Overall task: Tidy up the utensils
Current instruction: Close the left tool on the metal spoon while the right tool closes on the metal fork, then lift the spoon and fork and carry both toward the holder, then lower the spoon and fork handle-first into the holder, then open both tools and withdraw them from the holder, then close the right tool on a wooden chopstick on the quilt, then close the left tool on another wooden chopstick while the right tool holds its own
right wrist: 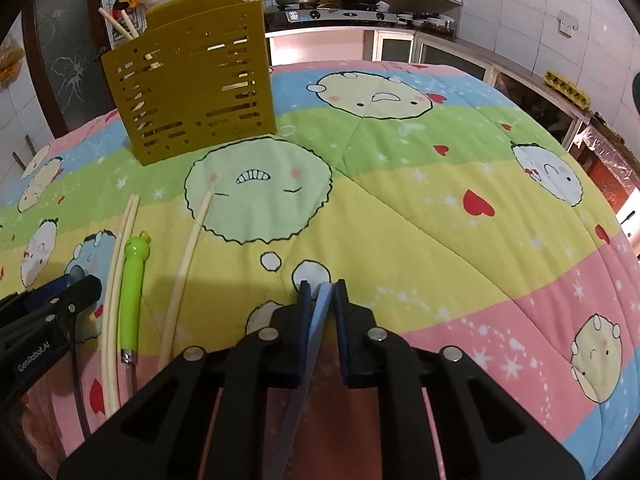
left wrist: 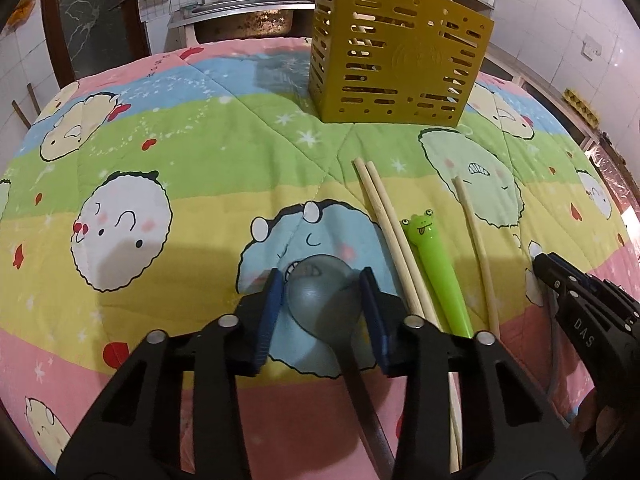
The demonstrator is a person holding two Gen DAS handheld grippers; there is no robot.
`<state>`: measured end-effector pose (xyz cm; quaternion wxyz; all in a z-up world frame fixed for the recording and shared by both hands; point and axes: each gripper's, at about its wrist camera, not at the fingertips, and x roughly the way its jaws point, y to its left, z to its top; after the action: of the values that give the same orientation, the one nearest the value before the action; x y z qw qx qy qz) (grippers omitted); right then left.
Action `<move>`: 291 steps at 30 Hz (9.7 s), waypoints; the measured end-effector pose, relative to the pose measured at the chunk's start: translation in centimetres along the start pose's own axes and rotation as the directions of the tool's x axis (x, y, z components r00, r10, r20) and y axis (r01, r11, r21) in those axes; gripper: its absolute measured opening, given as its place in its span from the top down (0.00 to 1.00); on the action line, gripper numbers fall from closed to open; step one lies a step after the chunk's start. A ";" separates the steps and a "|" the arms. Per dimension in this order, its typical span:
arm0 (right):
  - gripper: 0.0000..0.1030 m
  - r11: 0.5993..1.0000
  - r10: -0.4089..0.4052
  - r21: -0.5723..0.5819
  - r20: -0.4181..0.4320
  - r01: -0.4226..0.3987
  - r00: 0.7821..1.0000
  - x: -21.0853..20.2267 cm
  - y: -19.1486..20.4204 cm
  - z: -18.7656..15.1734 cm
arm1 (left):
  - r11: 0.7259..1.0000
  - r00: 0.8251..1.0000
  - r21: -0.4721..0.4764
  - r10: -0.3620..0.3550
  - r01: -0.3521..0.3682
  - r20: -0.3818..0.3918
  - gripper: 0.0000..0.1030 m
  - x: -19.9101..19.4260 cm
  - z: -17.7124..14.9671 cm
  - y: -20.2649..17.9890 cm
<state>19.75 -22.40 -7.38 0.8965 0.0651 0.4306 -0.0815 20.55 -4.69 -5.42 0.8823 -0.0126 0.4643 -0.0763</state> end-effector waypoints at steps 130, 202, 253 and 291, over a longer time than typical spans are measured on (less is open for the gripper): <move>0.93 0.992 0.127 -0.078 0.635 -0.100 0.762 -16.8 2.3 17.0 | 0.984 0.731 0.127 0.003 -0.122 0.682 0.66 -15.1 16.7 -1.8; 0.40 0.993 0.082 -0.101 0.210 -0.062 0.974 -2.0 4.4 4.0 | 0.987 0.908 0.044 0.122 -0.152 0.401 0.05 -5.4 4.7 4.6; 0.93 0.992 0.111 -0.059 0.031 -0.109 0.993 2.1 1.8 2.9 | 0.996 0.996 0.063 0.057 -0.061 0.075 0.08 1.3 1.7 -0.5; 0.93 0.997 0.058 -0.045 0.021 -0.057 0.998 2.2 1.3 2.8 | 0.999 0.999 0.037 0.020 -0.021 0.025 0.76 3.6 5.0 -1.4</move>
<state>23.49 -21.84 -7.26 0.9045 0.0563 0.4200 -0.0470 26.52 -6.80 -5.37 0.8888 0.0076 0.4520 -0.0755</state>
